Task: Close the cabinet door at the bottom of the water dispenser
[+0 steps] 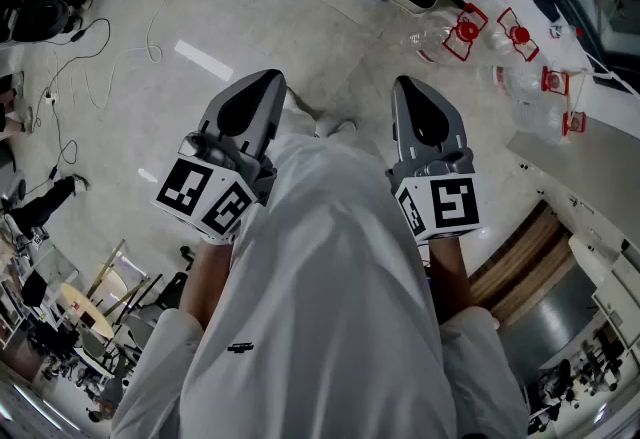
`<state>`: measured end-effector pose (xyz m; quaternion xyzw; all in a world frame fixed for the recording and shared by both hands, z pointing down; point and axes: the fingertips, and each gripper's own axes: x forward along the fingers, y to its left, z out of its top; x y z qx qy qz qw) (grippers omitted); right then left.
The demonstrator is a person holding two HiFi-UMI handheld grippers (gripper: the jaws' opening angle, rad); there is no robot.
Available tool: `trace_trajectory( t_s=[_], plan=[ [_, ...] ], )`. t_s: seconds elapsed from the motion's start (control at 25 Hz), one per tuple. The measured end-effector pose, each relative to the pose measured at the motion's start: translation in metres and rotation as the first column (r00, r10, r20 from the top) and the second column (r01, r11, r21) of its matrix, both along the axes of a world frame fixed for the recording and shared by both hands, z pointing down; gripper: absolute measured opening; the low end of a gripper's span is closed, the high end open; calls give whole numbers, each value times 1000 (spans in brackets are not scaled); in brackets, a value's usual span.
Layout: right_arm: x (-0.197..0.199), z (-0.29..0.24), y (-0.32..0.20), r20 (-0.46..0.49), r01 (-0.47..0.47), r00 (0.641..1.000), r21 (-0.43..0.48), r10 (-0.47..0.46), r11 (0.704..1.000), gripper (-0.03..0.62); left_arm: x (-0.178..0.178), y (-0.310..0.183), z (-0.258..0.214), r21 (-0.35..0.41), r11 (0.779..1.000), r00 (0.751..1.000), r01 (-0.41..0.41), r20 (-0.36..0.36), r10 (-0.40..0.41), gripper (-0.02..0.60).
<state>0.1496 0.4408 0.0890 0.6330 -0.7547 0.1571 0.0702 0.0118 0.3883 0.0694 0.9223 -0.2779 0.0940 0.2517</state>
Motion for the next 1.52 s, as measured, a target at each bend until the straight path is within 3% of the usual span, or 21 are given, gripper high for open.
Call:
trace_trajectory(
  t_s=[0.44,0.96,1.24,1.52],
  plan=[
    [-40,-8,24,26,-20,999,11,20,1000,9,-44,33,-4,-2,1000,1000,10,-25,-10,2],
    [-133,-17,-42,-41,46,998,21,-45,999,11,-152,-37,-14,26,997,993,78,-93,-76,2],
    [-158,-11,-63,-4,25,1000,-10,-25,1000,11,-180,-60,-4,-3,997,991,83,-102,-83,2],
    [-170,-5,-95,4,64,998,-42,-64,997,11,-187,-78,-2,-25,994,987,107,-119,-109,2]
  ],
)
